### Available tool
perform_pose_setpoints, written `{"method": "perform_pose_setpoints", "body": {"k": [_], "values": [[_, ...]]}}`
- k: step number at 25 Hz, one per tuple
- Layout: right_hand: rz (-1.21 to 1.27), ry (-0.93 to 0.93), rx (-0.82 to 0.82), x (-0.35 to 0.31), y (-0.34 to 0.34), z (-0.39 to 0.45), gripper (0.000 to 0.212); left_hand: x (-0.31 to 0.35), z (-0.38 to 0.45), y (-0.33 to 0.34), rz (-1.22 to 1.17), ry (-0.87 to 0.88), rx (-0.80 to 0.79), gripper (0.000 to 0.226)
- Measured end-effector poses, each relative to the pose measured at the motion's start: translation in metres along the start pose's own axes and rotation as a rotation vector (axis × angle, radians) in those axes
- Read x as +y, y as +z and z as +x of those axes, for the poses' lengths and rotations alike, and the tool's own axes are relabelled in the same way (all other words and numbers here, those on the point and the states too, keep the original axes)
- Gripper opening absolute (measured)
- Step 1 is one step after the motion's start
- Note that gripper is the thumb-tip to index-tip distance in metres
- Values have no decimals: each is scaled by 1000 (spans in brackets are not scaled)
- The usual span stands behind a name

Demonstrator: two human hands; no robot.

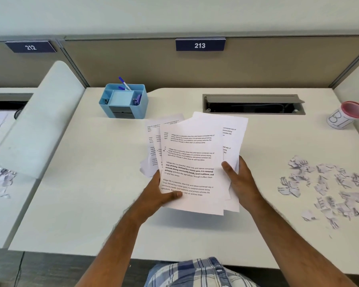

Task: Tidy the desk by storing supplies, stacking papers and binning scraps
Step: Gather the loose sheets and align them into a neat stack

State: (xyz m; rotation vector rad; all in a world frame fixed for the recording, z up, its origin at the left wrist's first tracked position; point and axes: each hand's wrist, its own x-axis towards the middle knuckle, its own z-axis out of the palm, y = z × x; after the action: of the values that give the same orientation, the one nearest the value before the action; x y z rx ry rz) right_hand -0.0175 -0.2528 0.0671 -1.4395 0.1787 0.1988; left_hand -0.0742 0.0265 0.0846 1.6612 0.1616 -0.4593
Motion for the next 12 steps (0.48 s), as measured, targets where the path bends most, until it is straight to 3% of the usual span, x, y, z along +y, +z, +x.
{"method": "perform_pose_setpoints", "body": {"k": [4, 9, 12], "values": [[2, 12, 2, 2, 6, -4, 47, -5, 6, -11, 39, -17, -2, 75], [-38, -21, -17, -7, 11, -7, 49, 7, 22, -25, -381, -96, -22, 46], [-85, -49, -74, -11, 15, -8, 50, 18, 30, -27, -416, -92, -61, 46]]}}
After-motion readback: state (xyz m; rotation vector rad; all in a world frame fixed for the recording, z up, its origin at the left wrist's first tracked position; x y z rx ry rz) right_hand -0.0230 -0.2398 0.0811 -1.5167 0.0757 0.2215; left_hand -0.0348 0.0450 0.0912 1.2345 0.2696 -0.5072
